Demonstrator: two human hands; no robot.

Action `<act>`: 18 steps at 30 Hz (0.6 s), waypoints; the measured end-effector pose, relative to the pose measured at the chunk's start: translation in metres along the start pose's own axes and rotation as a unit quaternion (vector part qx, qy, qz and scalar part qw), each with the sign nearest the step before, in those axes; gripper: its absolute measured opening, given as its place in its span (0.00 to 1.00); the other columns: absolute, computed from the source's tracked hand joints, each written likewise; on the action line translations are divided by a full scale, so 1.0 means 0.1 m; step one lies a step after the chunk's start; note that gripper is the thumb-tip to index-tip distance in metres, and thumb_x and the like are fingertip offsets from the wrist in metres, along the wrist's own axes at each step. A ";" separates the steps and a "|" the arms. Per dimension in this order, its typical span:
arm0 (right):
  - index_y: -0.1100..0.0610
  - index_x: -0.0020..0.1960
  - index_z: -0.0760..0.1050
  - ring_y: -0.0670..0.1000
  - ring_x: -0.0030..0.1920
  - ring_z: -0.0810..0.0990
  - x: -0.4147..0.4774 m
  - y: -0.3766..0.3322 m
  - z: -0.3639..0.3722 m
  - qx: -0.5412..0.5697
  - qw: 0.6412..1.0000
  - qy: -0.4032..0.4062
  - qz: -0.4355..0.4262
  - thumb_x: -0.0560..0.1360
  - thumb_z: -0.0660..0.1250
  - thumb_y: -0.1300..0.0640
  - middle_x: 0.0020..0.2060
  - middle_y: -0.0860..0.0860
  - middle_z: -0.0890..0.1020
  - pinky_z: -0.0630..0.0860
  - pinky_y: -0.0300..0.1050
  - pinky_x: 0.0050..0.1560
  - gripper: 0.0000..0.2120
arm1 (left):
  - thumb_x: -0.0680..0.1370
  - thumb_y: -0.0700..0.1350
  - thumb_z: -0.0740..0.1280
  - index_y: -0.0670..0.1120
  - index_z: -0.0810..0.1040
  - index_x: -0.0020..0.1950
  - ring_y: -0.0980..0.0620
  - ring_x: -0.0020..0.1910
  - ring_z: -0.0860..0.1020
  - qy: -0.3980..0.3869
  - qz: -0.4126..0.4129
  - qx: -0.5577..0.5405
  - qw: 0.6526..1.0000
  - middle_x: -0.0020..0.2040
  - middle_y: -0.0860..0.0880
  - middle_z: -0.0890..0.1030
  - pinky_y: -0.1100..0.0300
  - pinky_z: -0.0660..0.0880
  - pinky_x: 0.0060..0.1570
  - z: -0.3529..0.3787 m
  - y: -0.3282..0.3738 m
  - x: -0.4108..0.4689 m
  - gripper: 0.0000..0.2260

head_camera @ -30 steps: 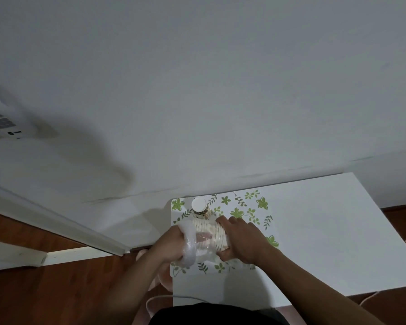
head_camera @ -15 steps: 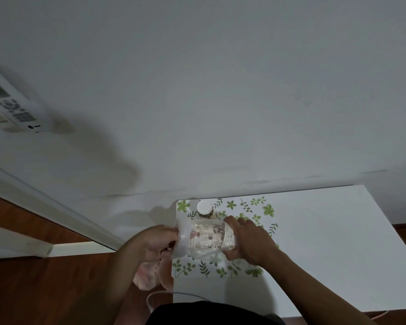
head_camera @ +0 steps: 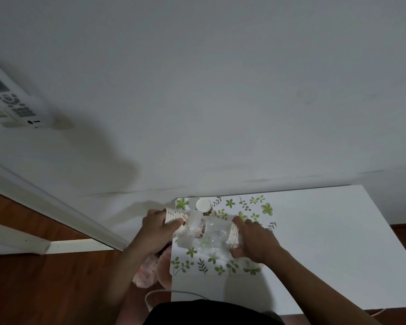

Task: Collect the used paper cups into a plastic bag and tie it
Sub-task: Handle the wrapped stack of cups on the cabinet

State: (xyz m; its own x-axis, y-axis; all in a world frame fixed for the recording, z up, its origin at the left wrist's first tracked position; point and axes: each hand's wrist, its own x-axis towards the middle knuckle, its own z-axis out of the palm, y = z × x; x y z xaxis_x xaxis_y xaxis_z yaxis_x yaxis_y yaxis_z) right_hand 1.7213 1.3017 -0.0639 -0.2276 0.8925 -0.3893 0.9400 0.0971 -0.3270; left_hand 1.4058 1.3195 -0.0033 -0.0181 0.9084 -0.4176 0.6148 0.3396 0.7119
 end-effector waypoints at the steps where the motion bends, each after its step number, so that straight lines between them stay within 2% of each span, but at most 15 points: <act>1: 0.47 0.79 0.60 0.56 0.58 0.80 -0.01 0.05 0.00 0.009 1.000 0.000 0.008 0.71 0.76 0.34 0.59 0.52 0.80 0.82 0.54 0.58 0.45 | 0.74 0.65 0.70 0.51 0.88 0.62 0.47 0.64 0.81 0.034 0.003 0.024 0.999 0.67 0.46 0.76 0.54 0.79 0.63 -0.01 0.02 -0.01 0.25; 3: 0.46 0.81 0.59 0.55 0.57 0.81 -0.03 0.12 -0.01 0.029 0.999 0.003 0.017 0.69 0.75 0.30 0.58 0.51 0.81 0.82 0.55 0.58 0.47 | 0.68 0.72 0.68 0.50 0.88 0.63 0.46 0.68 0.77 0.053 -0.014 0.033 0.998 0.68 0.46 0.71 0.55 0.76 0.66 -0.02 0.03 -0.04 0.35; 4: 0.45 0.81 0.59 0.55 0.58 0.81 -0.03 0.14 -0.02 0.035 0.999 0.006 0.019 0.68 0.74 0.29 0.58 0.51 0.81 0.83 0.55 0.58 0.48 | 0.67 0.74 0.67 0.51 0.88 0.64 0.46 0.71 0.75 0.053 -0.021 0.036 0.998 0.68 0.47 0.70 0.53 0.75 0.69 -0.02 0.05 -0.06 0.37; 6: 0.45 0.79 0.61 0.54 0.57 0.82 -0.03 0.18 -0.02 0.050 0.999 0.010 0.019 0.67 0.73 0.28 0.58 0.50 0.81 0.83 0.55 0.58 0.48 | 0.74 0.71 0.71 0.51 0.87 0.66 0.44 0.79 0.67 0.068 -0.014 0.054 0.996 0.68 0.48 0.69 0.47 0.69 0.78 0.01 0.08 -0.10 0.30; 8: 0.44 0.77 0.63 0.52 0.55 0.82 -0.04 0.19 -0.01 0.079 0.997 0.012 0.018 0.65 0.73 0.27 0.56 0.48 0.82 0.83 0.54 0.56 0.46 | 0.80 0.63 0.73 0.51 0.86 0.70 0.45 0.84 0.58 0.068 -0.011 0.049 0.996 0.76 0.46 0.67 0.46 0.62 0.82 0.07 0.09 -0.10 0.23; 9: 0.44 0.75 0.65 0.50 0.53 0.83 -0.04 0.21 0.00 0.100 0.995 0.012 0.018 0.64 0.74 0.27 0.55 0.46 0.82 0.84 0.53 0.55 0.45 | 0.81 0.61 0.74 0.52 0.86 0.70 0.47 0.84 0.59 0.060 0.000 0.023 0.998 0.80 0.47 0.66 0.51 0.65 0.81 0.10 0.09 -0.09 0.22; 10: 0.44 0.73 0.67 0.49 0.51 0.83 -0.05 0.20 0.00 0.124 0.992 0.010 0.018 0.64 0.75 0.28 0.54 0.45 0.83 0.84 0.53 0.54 0.43 | 0.81 0.59 0.75 0.52 0.86 0.69 0.51 0.81 0.66 0.044 0.014 -0.005 0.999 0.80 0.49 0.68 0.61 0.70 0.75 0.12 0.11 -0.10 0.19; 11: 0.45 0.70 0.68 0.48 0.49 0.84 -0.05 0.21 0.00 0.150 0.988 0.012 0.021 0.64 0.76 0.29 0.52 0.45 0.84 0.85 0.53 0.53 0.41 | 0.82 0.56 0.76 0.51 0.88 0.67 0.55 0.75 0.75 0.024 0.019 -0.029 0.999 0.75 0.52 0.75 0.71 0.74 0.64 0.15 0.12 -0.10 0.16; 12: 0.45 0.68 0.68 0.47 0.48 0.86 -0.06 0.20 -0.01 0.175 0.984 0.016 0.025 0.65 0.77 0.30 0.51 0.45 0.85 0.85 0.52 0.51 0.39 | 0.81 0.54 0.77 0.50 0.89 0.63 0.55 0.67 0.82 0.015 0.017 -0.043 0.999 0.68 0.55 0.81 0.74 0.75 0.52 0.18 0.13 -0.09 0.13; 13: 0.45 0.68 0.69 0.47 0.46 0.87 -0.06 0.21 -0.03 0.199 0.979 0.022 0.031 0.66 0.78 0.32 0.49 0.46 0.86 0.86 0.49 0.50 0.37 | 0.79 0.55 0.78 0.48 0.88 0.59 0.54 0.60 0.85 0.022 0.005 -0.061 0.998 0.61 0.56 0.85 0.73 0.76 0.44 0.21 0.12 -0.06 0.14; 15: 0.45 0.69 0.68 0.46 0.46 0.87 -0.07 0.21 -0.09 0.226 0.973 0.032 0.042 0.69 0.79 0.33 0.51 0.44 0.87 0.86 0.43 0.46 0.37 | 0.73 0.60 0.82 0.43 0.82 0.58 0.53 0.50 0.87 0.049 -0.042 -0.104 0.992 0.54 0.52 0.87 0.66 0.80 0.39 0.22 0.17 -0.05 0.25; 17: 0.45 0.70 0.68 0.44 0.44 0.86 -0.07 0.22 -0.18 0.255 0.964 0.043 0.055 0.69 0.80 0.33 0.52 0.43 0.86 0.84 0.39 0.39 0.38 | 0.68 0.64 0.85 0.43 0.76 0.63 0.49 0.51 0.89 0.044 -0.086 -0.177 0.979 0.56 0.43 0.87 0.52 0.87 0.49 0.23 0.16 0.02 0.36; 18: 0.45 0.69 0.68 0.43 0.40 0.86 -0.08 0.23 -0.23 0.273 0.959 0.050 0.062 0.69 0.81 0.33 0.51 0.43 0.86 0.82 0.38 0.35 0.37 | 0.69 0.62 0.85 0.44 0.72 0.67 0.45 0.54 0.89 0.022 -0.113 -0.239 0.964 0.58 0.40 0.87 0.46 0.88 0.55 0.23 0.15 0.06 0.38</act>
State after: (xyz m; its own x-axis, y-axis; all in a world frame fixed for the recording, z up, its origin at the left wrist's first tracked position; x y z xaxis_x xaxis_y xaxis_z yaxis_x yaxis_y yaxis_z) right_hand 1.7507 1.3073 -0.0490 -0.0728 0.9225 -0.3791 0.6784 -0.2328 -0.6968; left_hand 1.4326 1.3244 -0.0083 -0.1487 0.8034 -0.5766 0.1575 0.5949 0.7882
